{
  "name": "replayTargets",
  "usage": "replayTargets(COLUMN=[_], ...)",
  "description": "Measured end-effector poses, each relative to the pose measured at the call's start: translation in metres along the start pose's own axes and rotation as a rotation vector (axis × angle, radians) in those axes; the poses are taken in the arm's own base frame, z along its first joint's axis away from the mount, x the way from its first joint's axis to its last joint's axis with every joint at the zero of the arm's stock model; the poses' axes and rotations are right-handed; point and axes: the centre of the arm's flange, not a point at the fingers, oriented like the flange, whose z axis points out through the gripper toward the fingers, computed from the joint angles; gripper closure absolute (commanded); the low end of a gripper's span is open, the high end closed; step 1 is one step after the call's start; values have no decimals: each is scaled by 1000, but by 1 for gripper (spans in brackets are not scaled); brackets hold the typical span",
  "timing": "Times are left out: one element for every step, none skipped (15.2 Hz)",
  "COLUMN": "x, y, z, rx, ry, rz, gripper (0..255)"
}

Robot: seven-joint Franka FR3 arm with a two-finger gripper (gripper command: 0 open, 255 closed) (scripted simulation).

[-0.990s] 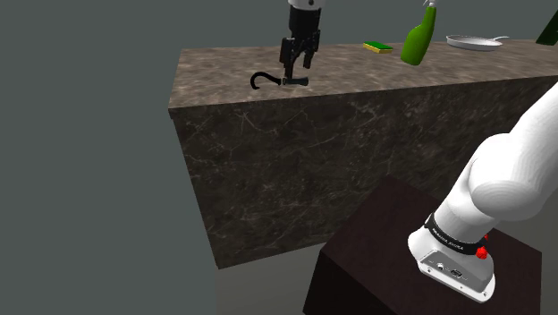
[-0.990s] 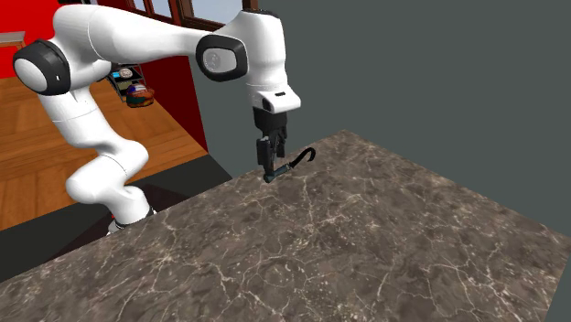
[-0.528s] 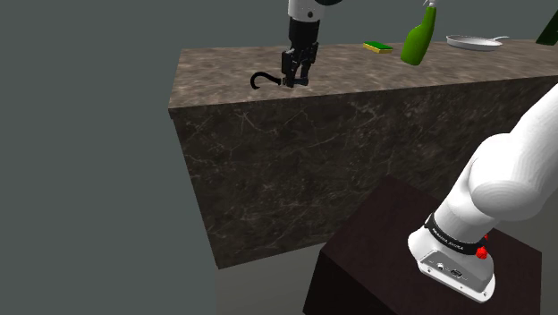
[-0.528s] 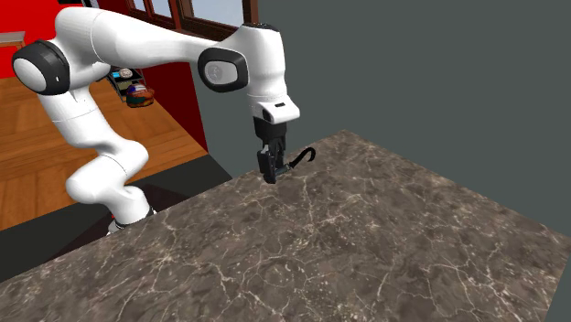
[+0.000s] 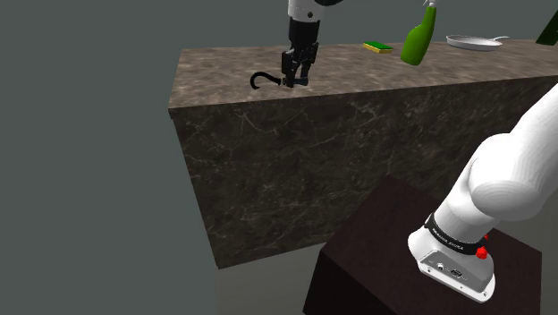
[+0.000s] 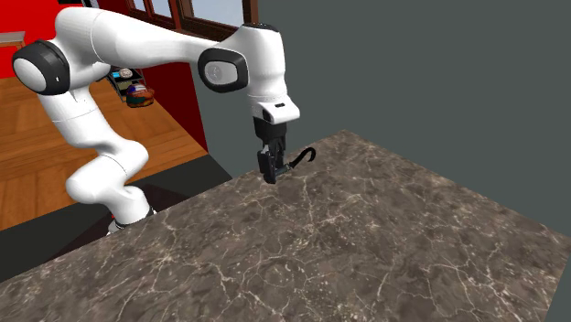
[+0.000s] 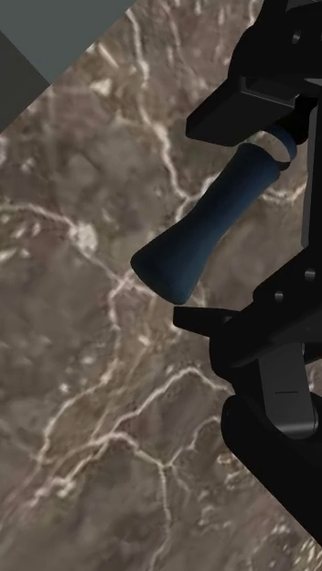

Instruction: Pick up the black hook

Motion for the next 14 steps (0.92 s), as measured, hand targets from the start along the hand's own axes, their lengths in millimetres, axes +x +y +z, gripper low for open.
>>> replayTargets(x=[0, 1, 2, 2, 2, 3, 4, 5, 5, 5, 6, 6, 6, 7], y=[0, 0, 1, 2, 2, 2, 2, 3, 4, 4, 4, 4, 5, 5], z=[-2, -6, -10, -16, -20, -26, -31, -37, -41, -46, -53, -58, -63, -68], rx=[0, 0, 0, 0, 0, 0, 0, 0, 0, 0, 0, 0, 0, 0], ry=[0, 0, 0, 0, 0, 0, 0, 0, 0, 0, 0, 0, 0, 0], rz=[0, 0, 0, 0, 0, 0, 0, 0, 0, 0, 0, 0, 0, 0], gripper=[255, 255, 255, 255, 255, 255, 255, 255, 255, 255, 255, 255, 255, 255])
